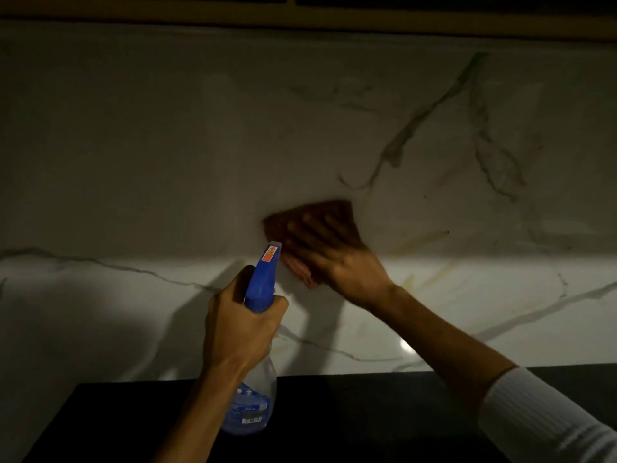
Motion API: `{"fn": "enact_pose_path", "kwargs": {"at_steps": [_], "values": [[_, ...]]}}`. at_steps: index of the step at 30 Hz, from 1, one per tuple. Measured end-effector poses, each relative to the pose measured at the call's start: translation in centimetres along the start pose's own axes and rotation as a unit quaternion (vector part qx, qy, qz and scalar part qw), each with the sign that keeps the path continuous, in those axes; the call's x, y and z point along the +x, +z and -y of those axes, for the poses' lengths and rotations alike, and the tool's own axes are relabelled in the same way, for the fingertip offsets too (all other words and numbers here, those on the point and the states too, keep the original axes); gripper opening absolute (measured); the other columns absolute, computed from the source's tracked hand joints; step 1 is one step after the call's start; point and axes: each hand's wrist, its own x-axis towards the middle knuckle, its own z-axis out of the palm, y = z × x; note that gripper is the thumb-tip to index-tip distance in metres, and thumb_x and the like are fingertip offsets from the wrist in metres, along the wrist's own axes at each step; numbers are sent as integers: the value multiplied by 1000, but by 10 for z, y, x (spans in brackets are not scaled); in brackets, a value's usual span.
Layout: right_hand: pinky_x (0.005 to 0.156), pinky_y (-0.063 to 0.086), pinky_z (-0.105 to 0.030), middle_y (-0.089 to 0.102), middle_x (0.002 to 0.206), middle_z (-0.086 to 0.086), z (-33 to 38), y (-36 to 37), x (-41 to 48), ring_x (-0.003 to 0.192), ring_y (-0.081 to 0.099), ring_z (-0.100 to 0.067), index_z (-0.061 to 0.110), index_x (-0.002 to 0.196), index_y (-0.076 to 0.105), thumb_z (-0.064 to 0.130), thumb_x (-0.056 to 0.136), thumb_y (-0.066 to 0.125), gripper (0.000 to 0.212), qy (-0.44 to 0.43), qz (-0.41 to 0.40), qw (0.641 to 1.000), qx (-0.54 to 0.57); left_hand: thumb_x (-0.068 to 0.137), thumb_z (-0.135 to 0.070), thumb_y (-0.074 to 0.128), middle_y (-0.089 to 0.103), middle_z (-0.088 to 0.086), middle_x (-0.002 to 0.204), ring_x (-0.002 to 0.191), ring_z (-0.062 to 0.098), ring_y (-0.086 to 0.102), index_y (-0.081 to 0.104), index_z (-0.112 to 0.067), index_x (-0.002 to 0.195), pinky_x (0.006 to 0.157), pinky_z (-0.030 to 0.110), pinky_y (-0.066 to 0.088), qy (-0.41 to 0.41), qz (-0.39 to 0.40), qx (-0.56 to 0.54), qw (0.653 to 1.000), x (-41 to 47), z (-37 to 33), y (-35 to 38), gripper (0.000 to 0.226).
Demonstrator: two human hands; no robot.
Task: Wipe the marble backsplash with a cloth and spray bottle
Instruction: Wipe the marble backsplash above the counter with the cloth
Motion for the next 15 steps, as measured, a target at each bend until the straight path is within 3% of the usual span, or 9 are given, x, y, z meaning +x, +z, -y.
{"fn": "enact_pose_path", "kwargs": {"at_steps": [3, 6, 9, 12, 15], "values": [[117, 26, -47, 39, 151, -4, -1, 3, -14, 142, 29, -26, 19, 144, 42, 17, 83, 72, 69, -80, 78, 994, -20, 72, -4, 70, 52, 13, 55, 49, 31, 51, 53, -15, 68, 54, 55, 56, 12, -7, 10, 1000, 1, -3, 1, 21], [118, 20, -46, 40, 150, -6, -25, -17, 7, 141, 31, -29, 19, 144, 40, 16, 88, 62, 60, -90, 47, 994, -30, 73, 0, 69, 56, 19, 59, 48, 30, 53, 57, -18, 75, 56, 55, 57, 15, -16, -4, 1000, 3, -12, 0, 22], [115, 25, -53, 38, 151, -11, -58, -48, 36, 141, 29, -34, 15, 145, 40, 13, 92, 57, 56, 10, -31, 999, -39, 73, 2, 68, 61, 21, 67, 51, 36, 57, 61, -19, 83, 59, 57, 57, 23, -31, -20, 999, 6, -19, 1, 25], [113, 31, -48, 41, 148, -14, -82, -70, 55, 139, 31, -34, 11, 140, 47, 11, 94, 54, 47, 165, -157, 974, -13, 73, 0, 68, 60, 19, 62, 56, 43, 58, 60, -14, 77, 59, 54, 57, 45, -33, -12, 998, 8, -25, 5, 16], [111, 33, -53, 41, 147, -18, -74, -66, 68, 139, 29, -37, 7, 140, 46, 13, 90, 51, 50, 251, -227, 941, 20, 73, -2, 67, 57, 3, 49, 46, 25, 60, 55, -12, 71, 51, 37, 54, 53, -34, 6, 998, 8, -34, 6, 15]]}}
